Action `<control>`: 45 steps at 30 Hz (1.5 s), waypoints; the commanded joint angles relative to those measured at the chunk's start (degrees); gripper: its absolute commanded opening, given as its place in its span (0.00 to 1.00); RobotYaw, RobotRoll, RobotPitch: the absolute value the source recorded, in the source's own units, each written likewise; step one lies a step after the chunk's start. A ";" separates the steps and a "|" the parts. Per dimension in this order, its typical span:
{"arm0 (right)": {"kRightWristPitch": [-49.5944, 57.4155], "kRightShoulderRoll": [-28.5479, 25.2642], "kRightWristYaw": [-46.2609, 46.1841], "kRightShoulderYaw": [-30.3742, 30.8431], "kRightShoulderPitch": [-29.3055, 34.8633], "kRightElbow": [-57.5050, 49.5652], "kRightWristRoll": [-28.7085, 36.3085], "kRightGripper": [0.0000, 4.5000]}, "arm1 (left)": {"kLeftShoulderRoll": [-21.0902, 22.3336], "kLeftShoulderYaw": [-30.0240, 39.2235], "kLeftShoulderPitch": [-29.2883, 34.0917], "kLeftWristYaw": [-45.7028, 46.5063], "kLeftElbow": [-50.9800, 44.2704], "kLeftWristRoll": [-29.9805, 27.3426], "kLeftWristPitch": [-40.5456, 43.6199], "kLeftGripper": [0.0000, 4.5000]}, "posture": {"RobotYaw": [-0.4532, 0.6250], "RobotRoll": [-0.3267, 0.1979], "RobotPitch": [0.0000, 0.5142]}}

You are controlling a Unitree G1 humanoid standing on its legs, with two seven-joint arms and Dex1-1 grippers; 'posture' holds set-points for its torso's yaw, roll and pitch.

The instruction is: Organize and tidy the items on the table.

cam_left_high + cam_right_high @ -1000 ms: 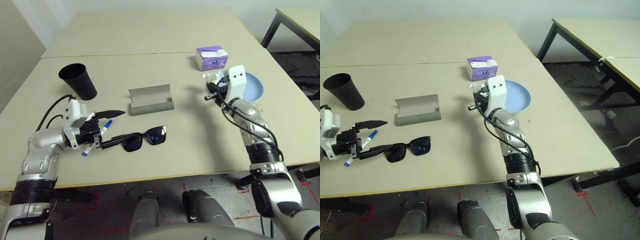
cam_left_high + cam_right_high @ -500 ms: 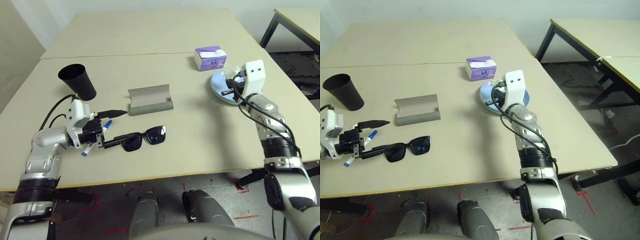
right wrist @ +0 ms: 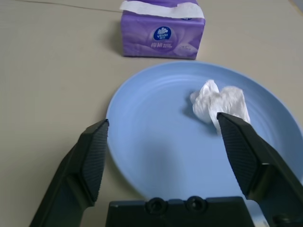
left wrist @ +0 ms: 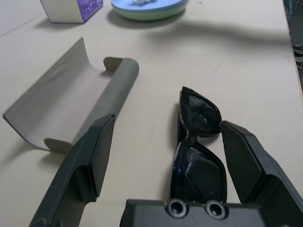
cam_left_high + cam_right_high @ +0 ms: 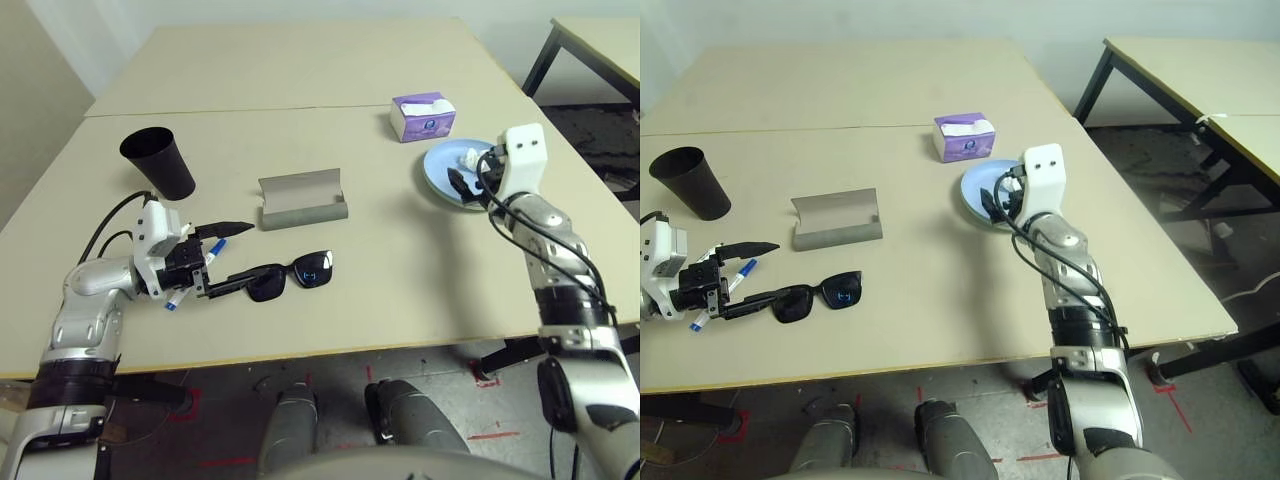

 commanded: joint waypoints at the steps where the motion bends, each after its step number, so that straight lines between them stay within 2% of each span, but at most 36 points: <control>1: 8.43 -3.47 1.94 -1.89 3.82 -12.44 3.13 0.99 | 1.36 0.28 -0.68 -1.49 1.43 -0.38 0.59 1.00 | 0.35 0.62 0.26; 5: 21.39 -9.09 2.53 -1.44 6.21 -26.18 4.77 0.99 | 2.85 1.35 -1.34 -3.77 2.60 -1.65 0.79 1.00 | 0.34 0.62 0.28; 8: 32.53 -12.72 5.66 -0.15 4.08 -34.38 9.99 0.99 | 3.96 2.42 -1.35 -6.25 2.96 -3.41 0.84 1.00 | 0.34 0.62 0.29; 10: 39.38 -15.20 8.57 2.35 0.17 -37.45 13.83 0.99 | 4.92 2.79 -1.26 -7.99 3.54 -3.77 0.41 1.00 | 0.33 0.62 0.29; 14: 45.15 -18.00 12.85 13.93 -11.21 -37.94 16.77 0.99 | 7.05 3.10 -0.84 -11.07 4.33 -3.88 0.18 1.00 | 0.35 0.62 0.30; 18: 51.95 -14.41 14.74 27.62 -26.07 -33.20 17.71 0.99 | 8.04 3.65 -0.80 -11.63 6.08 -3.15 -1.02 1.00 | 0.37 0.62 0.30; 22: 54.59 -6.22 15.97 35.64 -37.30 -25.50 18.09 0.99 | 8.20 4.51 -0.68 -10.95 7.70 -2.79 -2.22 1.00 | 0.37 0.62 0.30; 25: 54.55 -1.25 17.47 39.84 -42.63 -20.26 18.28 0.99 | 8.35 4.99 -0.16 -11.00 8.62 -2.53 -3.11 1.00 | 0.38 0.62 0.30; 29: 52.59 4.20 18.44 44.78 -45.96 -14.39 17.15 0.99 | 8.72 5.49 0.31 -11.42 9.66 -2.30 -3.85 1.00 | 0.39 0.62 0.31; 31: 49.67 9.99 16.85 45.91 -47.21 -7.62 14.81 0.99 | 8.93 5.66 0.35 -11.60 9.95 -2.24 -4.05 1.00 | 0.40 0.62 0.31; 36: 43.64 18.29 15.40 49.82 -47.15 2.97 9.87 0.99 | 9.07 5.88 0.25 -11.27 9.83 -2.32 -4.11 1.00 | 0.40 0.62 0.29; 45: 38.05 20.27 19.56 61.17 -44.63 6.89 4.22 0.99 | 10.46 4.75 0.78 -15.65 8.12 -3.15 -2.76 1.00 | 0.41 0.62 0.29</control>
